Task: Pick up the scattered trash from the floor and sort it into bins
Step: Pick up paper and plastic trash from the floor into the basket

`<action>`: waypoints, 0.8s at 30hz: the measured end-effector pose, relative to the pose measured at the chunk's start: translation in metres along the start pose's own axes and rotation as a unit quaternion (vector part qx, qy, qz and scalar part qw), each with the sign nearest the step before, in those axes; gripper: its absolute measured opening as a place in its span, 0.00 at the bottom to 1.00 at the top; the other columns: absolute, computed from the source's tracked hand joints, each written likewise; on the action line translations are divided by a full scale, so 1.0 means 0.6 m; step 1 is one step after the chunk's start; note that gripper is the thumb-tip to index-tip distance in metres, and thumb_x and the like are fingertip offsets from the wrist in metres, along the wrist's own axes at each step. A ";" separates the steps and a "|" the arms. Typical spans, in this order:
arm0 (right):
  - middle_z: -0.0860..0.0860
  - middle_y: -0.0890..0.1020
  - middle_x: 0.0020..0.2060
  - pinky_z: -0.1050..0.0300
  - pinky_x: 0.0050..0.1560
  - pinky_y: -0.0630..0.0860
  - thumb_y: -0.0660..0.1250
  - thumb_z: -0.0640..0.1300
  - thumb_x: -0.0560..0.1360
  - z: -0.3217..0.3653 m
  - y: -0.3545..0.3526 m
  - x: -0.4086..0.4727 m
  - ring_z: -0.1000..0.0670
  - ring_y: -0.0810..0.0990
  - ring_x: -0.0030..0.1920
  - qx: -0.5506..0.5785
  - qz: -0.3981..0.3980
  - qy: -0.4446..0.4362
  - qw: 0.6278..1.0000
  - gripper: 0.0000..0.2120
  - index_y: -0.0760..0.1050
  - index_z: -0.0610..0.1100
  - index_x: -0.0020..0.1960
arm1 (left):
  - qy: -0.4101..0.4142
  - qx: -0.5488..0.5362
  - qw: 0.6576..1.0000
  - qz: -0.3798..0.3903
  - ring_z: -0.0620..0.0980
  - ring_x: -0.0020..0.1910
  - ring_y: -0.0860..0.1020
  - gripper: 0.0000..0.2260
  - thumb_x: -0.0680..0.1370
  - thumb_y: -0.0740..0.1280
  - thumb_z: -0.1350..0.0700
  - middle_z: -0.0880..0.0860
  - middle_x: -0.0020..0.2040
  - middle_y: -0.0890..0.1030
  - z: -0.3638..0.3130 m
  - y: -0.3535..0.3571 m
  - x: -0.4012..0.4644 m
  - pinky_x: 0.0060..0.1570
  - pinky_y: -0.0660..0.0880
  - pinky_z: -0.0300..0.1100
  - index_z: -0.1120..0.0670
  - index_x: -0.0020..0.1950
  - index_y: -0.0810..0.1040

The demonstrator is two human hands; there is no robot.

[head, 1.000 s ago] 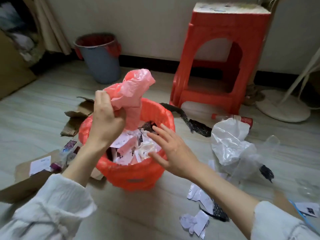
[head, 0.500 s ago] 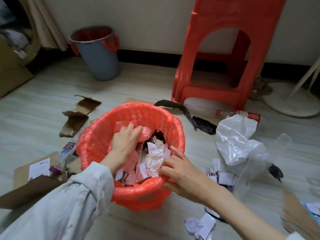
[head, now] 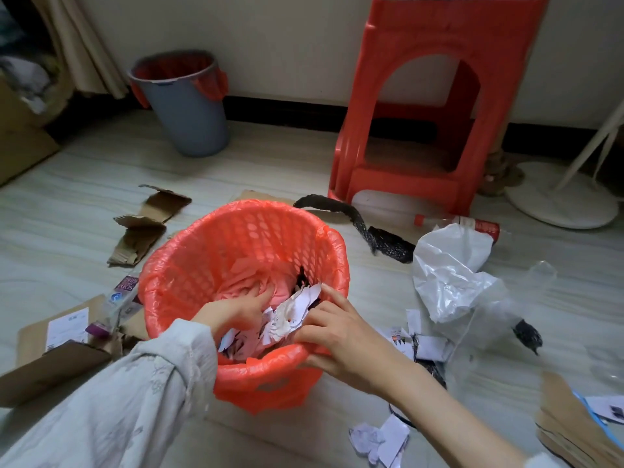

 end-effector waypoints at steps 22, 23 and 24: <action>0.48 0.81 0.51 0.59 0.53 0.72 0.58 0.44 0.73 -0.120 -0.122 -0.236 0.51 0.75 0.53 0.027 -0.140 0.256 0.956 0.15 0.77 0.44 0.56 | 0.320 -0.092 0.816 -0.472 0.54 0.43 0.79 0.17 0.73 0.52 0.59 0.53 0.44 0.80 -0.338 -0.212 -0.300 0.34 0.76 0.44 0.56 0.53 0.79; 0.50 0.81 0.50 0.60 0.51 0.71 0.57 0.45 0.74 -0.127 -0.110 -0.265 0.52 0.76 0.52 0.039 -0.129 0.287 0.948 0.15 0.78 0.44 0.56 | 0.335 -0.102 0.815 -0.461 0.54 0.42 0.79 0.17 0.73 0.52 0.59 0.53 0.44 0.79 -0.360 -0.196 -0.291 0.32 0.76 0.44 0.56 0.52 0.79; 0.52 0.82 0.51 0.60 0.51 0.71 0.56 0.47 0.74 -0.133 -0.091 -0.294 0.51 0.77 0.52 0.057 -0.109 0.319 0.940 0.16 0.78 0.46 0.56 | 0.345 -0.104 0.822 -0.442 0.54 0.42 0.79 0.17 0.74 0.52 0.59 0.53 0.44 0.78 -0.379 -0.172 -0.276 0.32 0.76 0.45 0.55 0.53 0.78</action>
Point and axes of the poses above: each hand's wrist, its own x-axis towards the middle knuckle, its own y-axis out of the palm, z = x × y, the point moved 10 cm from there along x, towards the middle knuckle
